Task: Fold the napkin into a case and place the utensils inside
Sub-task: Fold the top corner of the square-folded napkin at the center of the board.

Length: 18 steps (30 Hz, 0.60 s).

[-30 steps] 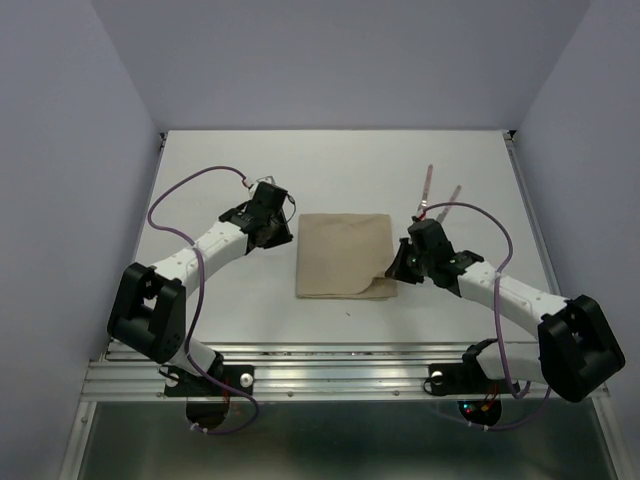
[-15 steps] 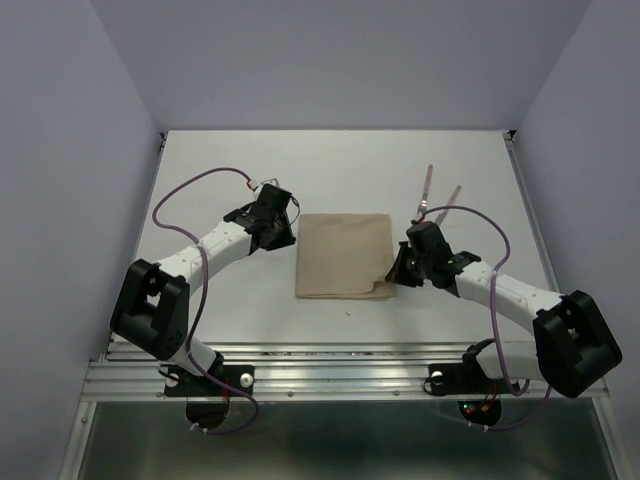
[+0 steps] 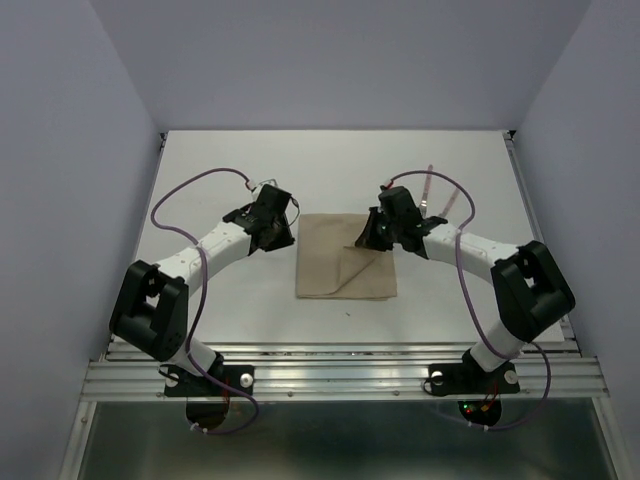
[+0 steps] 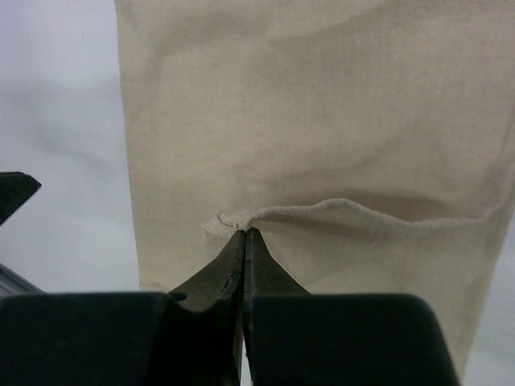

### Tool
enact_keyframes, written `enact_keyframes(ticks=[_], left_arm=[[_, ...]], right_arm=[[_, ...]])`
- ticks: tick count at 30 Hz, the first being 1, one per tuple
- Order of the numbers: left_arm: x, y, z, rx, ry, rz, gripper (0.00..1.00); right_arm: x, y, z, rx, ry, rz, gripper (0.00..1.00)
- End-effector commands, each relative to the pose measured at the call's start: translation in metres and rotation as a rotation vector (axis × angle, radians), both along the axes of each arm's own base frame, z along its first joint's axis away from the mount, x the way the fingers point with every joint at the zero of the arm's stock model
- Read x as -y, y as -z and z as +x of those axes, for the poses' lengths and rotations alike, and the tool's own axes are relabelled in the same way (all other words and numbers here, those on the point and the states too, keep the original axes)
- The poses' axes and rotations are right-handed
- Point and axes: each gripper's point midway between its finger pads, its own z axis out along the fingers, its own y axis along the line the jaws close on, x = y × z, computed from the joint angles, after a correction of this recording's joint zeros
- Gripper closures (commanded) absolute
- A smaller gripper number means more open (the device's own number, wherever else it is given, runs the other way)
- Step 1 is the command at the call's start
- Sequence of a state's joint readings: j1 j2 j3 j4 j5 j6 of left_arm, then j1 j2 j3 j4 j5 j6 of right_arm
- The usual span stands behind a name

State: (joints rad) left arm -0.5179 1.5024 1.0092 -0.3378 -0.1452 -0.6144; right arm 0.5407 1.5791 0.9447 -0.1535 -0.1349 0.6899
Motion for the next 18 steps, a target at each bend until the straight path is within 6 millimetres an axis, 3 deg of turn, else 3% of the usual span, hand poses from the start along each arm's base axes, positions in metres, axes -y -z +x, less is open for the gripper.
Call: enact_keyframes(ticks=[1,2,4,6,18], left_arm=[[-0.006,-0.02,-0.003,0.053,-0.026,-0.004,0.64],[-0.007,-0.019,-0.004,0.05,-0.028,-0.005,0.64],[-0.008,-0.02,-0.005,0.05,-0.037,-0.005,0.64],[-0.009,-0.022,-0.006,0.054,-0.039,-0.007,0.64],[-0.014,-0.02,-0.014,0.045,-0.05,-0.004,0.64]], right_arm=[[-0.035,-0.037,0.037,0.128,-0.045,0.077,0.99],[-0.042,-0.027,0.039,0.111,-0.06,0.071,0.99],[-0.051,-0.031,0.05,0.126,-0.065,0.089,0.99],[-0.059,-0.022,0.053,0.111,-0.074,0.084,0.99],[-0.088,-0.018,0.079,0.132,-0.096,0.134,0.99]])
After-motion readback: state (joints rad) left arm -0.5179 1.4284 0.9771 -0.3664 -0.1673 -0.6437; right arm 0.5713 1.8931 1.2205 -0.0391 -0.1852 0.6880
